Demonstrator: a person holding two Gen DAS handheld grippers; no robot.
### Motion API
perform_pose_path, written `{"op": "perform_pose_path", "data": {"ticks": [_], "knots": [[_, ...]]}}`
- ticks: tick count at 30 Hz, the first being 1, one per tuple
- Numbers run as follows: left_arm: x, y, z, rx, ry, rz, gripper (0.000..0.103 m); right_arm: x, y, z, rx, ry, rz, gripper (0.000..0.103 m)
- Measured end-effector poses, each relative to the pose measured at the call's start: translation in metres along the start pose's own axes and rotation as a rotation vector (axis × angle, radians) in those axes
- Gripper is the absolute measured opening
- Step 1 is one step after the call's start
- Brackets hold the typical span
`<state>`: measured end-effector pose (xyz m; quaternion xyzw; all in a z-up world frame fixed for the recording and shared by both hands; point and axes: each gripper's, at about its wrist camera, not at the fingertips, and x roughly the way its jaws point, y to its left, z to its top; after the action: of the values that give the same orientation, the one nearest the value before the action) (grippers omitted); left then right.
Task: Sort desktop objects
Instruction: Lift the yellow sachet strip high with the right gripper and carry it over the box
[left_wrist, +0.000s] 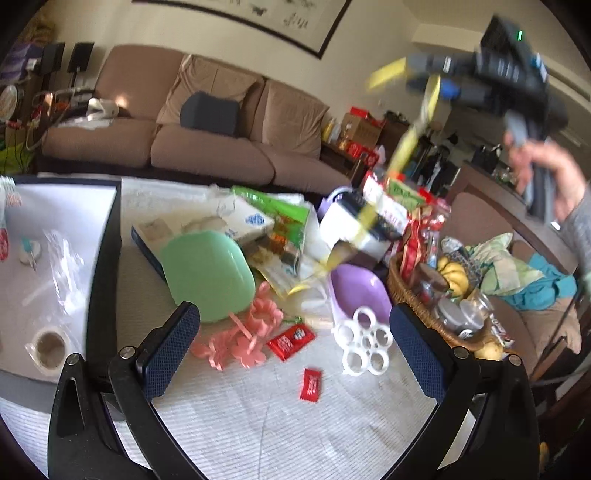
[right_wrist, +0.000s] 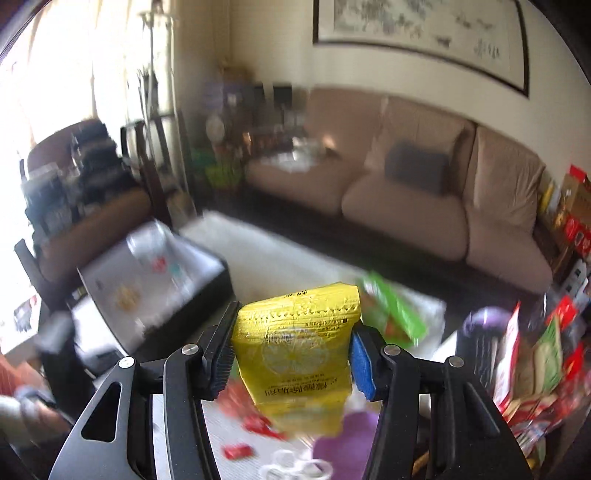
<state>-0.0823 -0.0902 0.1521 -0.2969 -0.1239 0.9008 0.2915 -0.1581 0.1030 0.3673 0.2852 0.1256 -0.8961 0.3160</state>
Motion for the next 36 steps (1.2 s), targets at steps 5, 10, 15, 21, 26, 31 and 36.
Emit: {"op": "perform_pose_path", "data": {"ticks": [5,10,15,21,26,31,36], "knots": [[-0.028,0.012,0.015,-0.035,-0.071,-0.008,0.103,-0.05,0.044,0.085,-0.016,-0.099,0.009,0.055],[-0.064,0.026,0.031,-0.05,-0.115,-0.021,0.103,-0.073,0.083,0.169,0.019,-0.136,0.012,0.055],[-0.115,0.036,0.065,0.024,-0.077,0.012,0.103,-0.071,0.11,0.224,0.1,-0.145,0.082,0.055],[-0.176,0.081,0.1,-0.023,-0.091,0.155,0.103,-0.033,0.138,0.251,0.141,-0.156,0.083,0.055],[-0.175,0.115,0.114,-0.055,-0.035,0.234,0.103,0.012,0.143,0.257,0.211,-0.13,0.09,0.055],[-0.152,0.136,0.115,-0.073,0.025,0.281,0.103,0.046,0.155,0.253,0.22,-0.126,0.102,0.055],[-0.133,0.155,0.096,-0.124,0.085,0.285,0.103,0.114,0.179,0.207,0.178,0.018,0.077,0.055]]}}
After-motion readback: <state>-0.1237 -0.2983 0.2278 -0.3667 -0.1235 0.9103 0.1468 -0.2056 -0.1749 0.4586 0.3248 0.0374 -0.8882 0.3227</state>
